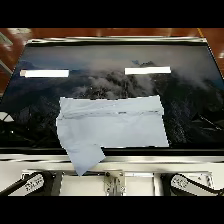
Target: Fold the shirts.
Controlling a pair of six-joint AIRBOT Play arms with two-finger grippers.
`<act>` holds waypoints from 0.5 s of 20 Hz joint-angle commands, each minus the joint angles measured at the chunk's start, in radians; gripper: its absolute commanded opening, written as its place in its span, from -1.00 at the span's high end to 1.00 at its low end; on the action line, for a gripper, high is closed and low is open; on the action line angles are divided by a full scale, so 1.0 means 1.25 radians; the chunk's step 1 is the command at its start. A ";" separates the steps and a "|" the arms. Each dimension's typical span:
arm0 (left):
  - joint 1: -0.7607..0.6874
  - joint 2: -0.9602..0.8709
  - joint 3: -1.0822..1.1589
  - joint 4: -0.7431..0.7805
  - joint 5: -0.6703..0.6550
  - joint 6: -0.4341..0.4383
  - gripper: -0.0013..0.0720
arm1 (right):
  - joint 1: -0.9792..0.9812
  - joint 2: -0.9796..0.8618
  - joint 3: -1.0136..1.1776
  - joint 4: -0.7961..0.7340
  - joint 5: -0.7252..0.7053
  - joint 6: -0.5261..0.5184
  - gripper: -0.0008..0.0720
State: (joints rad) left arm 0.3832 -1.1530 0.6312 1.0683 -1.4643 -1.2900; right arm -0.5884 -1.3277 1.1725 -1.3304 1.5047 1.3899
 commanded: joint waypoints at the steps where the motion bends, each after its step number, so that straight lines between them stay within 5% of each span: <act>1: 0.022 0.047 -0.135 -0.020 0.042 0.042 -0.47 | -0.030 0.024 -0.047 0.032 -0.029 -0.012 -0.55; 10: -0.048 0.002 -0.184 -0.075 0.089 0.049 -0.47 | -0.030 0.024 -0.126 0.061 -0.105 -0.011 -0.55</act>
State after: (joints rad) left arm 0.3584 -1.1267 0.4141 0.9848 -1.3743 -1.2255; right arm -0.6243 -1.2991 1.0443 -1.2629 1.4025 1.3758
